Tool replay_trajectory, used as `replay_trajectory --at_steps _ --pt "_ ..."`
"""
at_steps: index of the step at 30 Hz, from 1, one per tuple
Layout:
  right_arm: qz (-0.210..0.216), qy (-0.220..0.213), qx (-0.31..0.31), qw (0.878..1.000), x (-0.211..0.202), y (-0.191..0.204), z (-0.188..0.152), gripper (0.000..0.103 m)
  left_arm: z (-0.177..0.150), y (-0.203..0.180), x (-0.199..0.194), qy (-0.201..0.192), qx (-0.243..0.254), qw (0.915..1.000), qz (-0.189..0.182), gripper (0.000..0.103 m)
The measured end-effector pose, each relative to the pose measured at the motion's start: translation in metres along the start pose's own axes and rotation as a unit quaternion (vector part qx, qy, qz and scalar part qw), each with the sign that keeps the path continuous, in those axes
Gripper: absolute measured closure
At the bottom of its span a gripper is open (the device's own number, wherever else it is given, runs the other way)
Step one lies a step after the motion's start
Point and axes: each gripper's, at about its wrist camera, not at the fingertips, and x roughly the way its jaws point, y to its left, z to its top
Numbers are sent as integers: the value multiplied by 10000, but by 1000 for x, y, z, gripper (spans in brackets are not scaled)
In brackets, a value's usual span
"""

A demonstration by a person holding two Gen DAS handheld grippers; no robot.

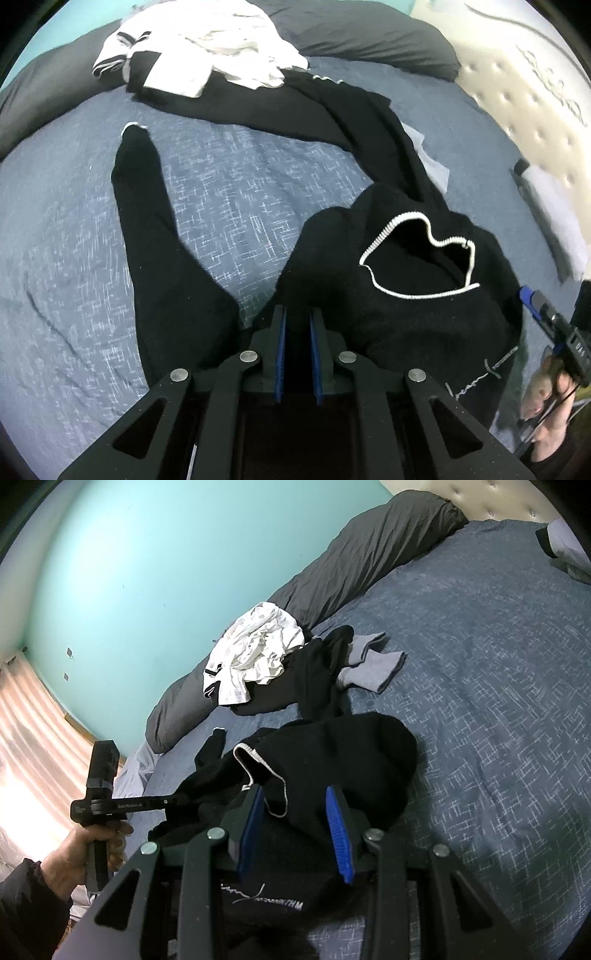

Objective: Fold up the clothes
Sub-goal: 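Grasp the black hoodie near its white drawstring hood with the left tool, then lift the hoodie up with the left tool while the right tool holds its hem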

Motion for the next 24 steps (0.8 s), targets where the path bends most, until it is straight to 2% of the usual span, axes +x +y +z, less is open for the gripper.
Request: replay_trajectory --at_steps 4,10,13,15,20,22,24 --pt "-3 32 6 10000 1 0 0 68 1 -2 -7 -199 36 9998 6 91" --pt "-11 155 -52 9999 3 5 -1 67 -18 1 -45 -491 54 9988 50 91" --pt "-2 400 -110 9991 8 10 -5 57 -32 9 -63 -573 -47 9983 16 91" --pt "-63 485 -177 9986 10 14 -5 56 -39 14 -72 -616 -105 9980 -26 91" --pt "-602 765 -480 9941 29 25 19 56 -54 18 -83 -693 -199 9973 -161 91" --pt "-799 1035 -757 9885 44 32 26 56 -57 17 -85 -733 -224 9968 -210 91" --pt "-1120 1351 -1240 9766 65 44 26 51 -59 16 -86 -768 -251 9964 -262 91"
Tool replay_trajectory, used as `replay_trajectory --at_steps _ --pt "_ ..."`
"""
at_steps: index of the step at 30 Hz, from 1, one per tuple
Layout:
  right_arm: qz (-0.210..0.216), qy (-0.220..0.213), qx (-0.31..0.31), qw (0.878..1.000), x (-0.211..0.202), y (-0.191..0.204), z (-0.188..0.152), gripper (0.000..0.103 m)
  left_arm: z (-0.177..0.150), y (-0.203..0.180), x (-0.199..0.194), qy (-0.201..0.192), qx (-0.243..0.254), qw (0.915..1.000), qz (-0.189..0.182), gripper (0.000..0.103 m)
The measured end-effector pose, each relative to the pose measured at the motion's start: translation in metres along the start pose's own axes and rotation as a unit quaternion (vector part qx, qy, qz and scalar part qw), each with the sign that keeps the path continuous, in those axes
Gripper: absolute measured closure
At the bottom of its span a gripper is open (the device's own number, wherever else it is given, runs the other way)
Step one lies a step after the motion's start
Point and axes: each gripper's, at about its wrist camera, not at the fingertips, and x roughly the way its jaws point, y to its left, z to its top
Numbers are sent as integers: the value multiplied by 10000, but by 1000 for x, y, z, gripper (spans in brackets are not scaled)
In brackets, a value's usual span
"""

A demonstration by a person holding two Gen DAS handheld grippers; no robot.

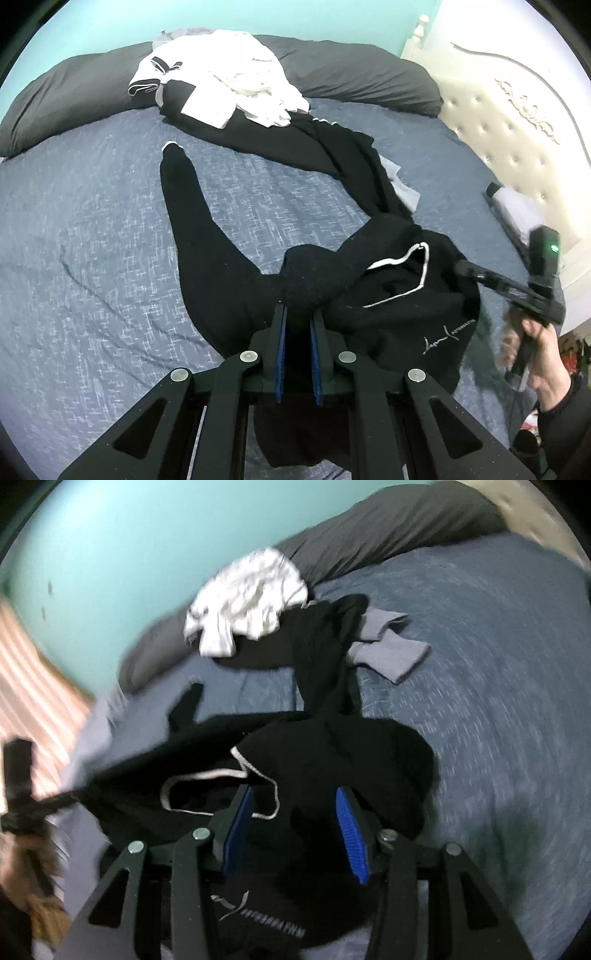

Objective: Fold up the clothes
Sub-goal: 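Lift the hoodie up with the left tool while the right tool holds its hem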

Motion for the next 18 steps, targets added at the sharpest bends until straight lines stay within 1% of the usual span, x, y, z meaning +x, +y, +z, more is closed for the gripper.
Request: replay_trajectory --at_steps 2,4,6,7,8,9,11,16,18 --pt "-341 341 -361 9982 18 11 3 51 -1 0 -1 -37 -43 10000 -51 91" --pt "-441 567 -560 9958 31 19 4 51 -3 -1 -3 -65 -63 9999 -76 91" --pt "-662 699 -781 9923 42 25 5 52 -5 -3 -5 -78 -54 9999 -102 91" --pt "-735 756 -880 9905 46 27 5 56 -5 -3 -7 -95 -59 9999 -115 91" --pt "-792 815 -979 9887 50 29 6 79 -6 -3 -9 -112 -66 9998 -128 91" --pt "-795 810 -1021 9883 48 29 7 86 -6 -2 -12 -144 -82 9998 -145 91" --pt "-769 769 -1074 9883 42 29 9 90 -7 -2 -17 -183 -102 9996 -165 91" --pt "-714 481 -1298 9878 -5 42 19 92 -8 0 -38 -307 -89 9994 -129 91" --pt "-678 382 -1421 9868 -24 52 24 94 -8 2 -48 -378 -122 9991 -120 92"
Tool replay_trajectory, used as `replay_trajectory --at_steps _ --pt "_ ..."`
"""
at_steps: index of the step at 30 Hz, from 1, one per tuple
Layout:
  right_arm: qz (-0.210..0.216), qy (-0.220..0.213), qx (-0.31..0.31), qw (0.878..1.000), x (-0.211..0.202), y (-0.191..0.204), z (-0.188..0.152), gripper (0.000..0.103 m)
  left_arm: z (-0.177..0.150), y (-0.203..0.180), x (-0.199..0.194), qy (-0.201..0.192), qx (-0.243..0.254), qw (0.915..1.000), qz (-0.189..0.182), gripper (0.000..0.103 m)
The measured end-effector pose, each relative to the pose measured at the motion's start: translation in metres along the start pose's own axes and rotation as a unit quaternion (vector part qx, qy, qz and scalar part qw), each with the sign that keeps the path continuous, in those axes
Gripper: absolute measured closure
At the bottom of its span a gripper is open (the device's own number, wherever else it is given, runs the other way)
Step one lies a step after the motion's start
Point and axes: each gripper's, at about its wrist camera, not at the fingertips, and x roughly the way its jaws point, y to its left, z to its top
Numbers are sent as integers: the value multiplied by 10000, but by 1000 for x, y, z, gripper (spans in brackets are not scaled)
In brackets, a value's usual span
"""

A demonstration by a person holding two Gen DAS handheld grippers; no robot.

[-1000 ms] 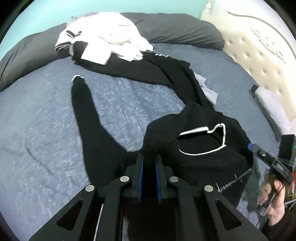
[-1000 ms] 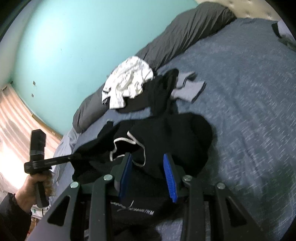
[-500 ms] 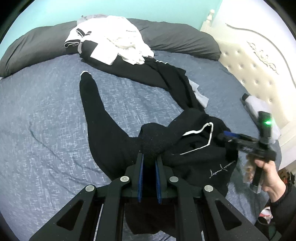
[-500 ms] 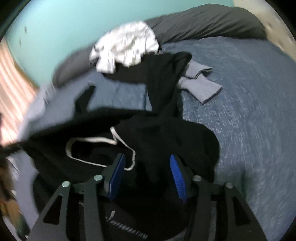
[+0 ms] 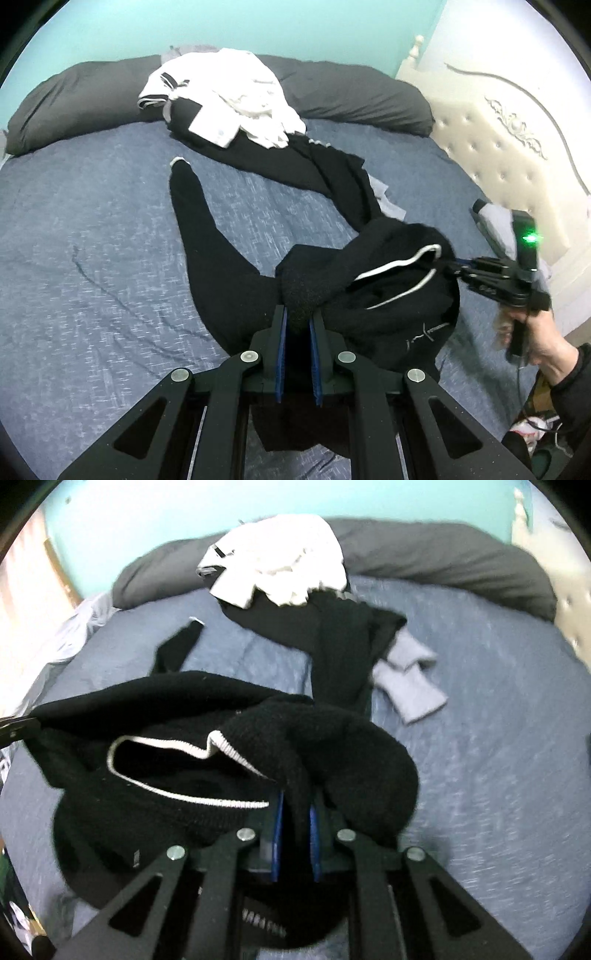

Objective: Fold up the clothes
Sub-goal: 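Lift the hoodie up with the left tool while the right tool holds its hem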

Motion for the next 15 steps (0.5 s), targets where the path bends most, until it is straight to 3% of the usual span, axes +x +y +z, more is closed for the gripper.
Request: replay_trajectory --at_steps 2,15 --pt "25 -120 -55 9999 -25 3 9 98 1 -1 -14 -82 -12 10000 21 92" --pt "362 -1189 -312 9917 -185 44 68 98 25 -23 -144 -906 31 9957 205 92"
